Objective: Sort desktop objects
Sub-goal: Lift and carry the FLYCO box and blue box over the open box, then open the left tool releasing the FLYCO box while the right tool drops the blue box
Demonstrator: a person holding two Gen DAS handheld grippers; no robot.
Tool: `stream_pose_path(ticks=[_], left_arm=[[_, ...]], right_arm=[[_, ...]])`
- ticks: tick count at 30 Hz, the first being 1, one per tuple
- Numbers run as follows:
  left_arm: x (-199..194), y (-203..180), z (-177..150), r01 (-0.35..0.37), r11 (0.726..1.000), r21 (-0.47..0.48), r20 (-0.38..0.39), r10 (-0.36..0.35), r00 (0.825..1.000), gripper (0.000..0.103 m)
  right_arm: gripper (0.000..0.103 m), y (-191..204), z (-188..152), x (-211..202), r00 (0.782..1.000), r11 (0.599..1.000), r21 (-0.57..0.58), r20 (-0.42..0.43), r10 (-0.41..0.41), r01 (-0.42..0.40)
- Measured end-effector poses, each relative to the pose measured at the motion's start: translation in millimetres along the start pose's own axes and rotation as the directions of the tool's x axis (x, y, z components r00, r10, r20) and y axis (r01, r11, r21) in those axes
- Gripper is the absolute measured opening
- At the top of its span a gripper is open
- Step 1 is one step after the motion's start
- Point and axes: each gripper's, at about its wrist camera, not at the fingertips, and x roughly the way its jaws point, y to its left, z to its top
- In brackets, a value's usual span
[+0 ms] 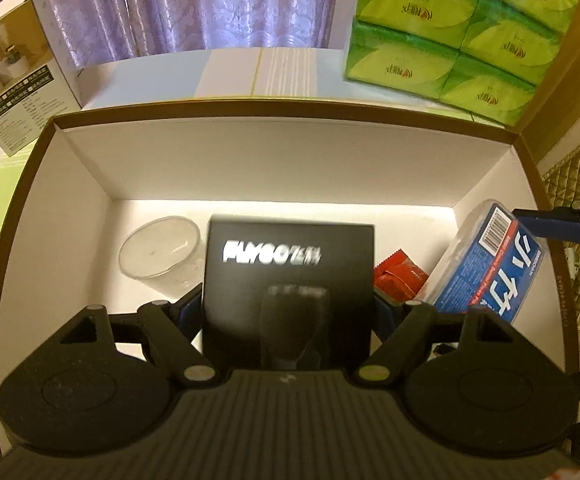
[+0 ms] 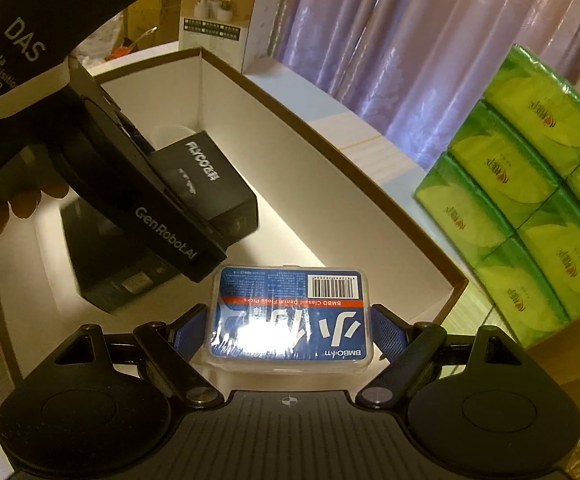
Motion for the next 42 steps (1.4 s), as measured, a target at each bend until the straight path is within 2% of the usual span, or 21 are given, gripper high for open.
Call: stream_pose_path(ticks=[4, 18, 20, 21, 22, 28, 36, 42], left_arm=[[3, -1, 1, 0.014, 1.0, 0.006, -0.004, -0.014, 1.0, 0.072], [-3, 7, -5, 0.02, 0.999, 0.034, 0.004, -0.02, 1.0, 0.073], [-5, 9, -5, 0.018, 0.999, 0.045, 0.012, -0.019, 1.0, 0.073], [-6, 11, -5, 0.016, 0.999, 0.05, 0.014, -0.016, 1.0, 0.074], [-7, 12, -5, 0.011, 0.998, 0.056, 0.019, -0.012, 1.0, 0.075], [-16, 21, -8, -0.005, 0.996, 0.085, 0.032, 0.002, 0.999, 0.079], [-27, 29, -19, -0.004, 0.991, 0.132, 0.029, 0.0, 1.0, 0.089], [-39, 36, -28, -0.015, 0.99, 0.138, 0.041, 0.01, 0.999, 0.09]], right_arm=[[0.083, -5, 0, 6, 1.0, 1.0, 0.013, -0.009, 0.004, -0.004], [0.083, -5, -2, 17, 1.0, 1.0, -0.024, -0.024, -0.018, 0.017], [0.086, -2, -3, 16, 0.999, 0.998, -0.045, -0.007, -0.041, 0.04], [0.093, -1, -4, 14, 0.999, 0.998, -0.048, 0.006, -0.051, 0.051], [0.098, -2, -5, 11, 0.999, 0.998, -0.045, 0.017, -0.051, 0.052], [0.101, -4, -7, -3, 0.999, 1.0, 0.008, 0.046, -0.011, 0.011], [0.101, 6, -11, -17, 0.999, 0.997, 0.065, 0.044, 0.026, -0.029], [0.101, 12, -14, -31, 0.998, 0.991, 0.126, 0.057, 0.038, -0.045]])
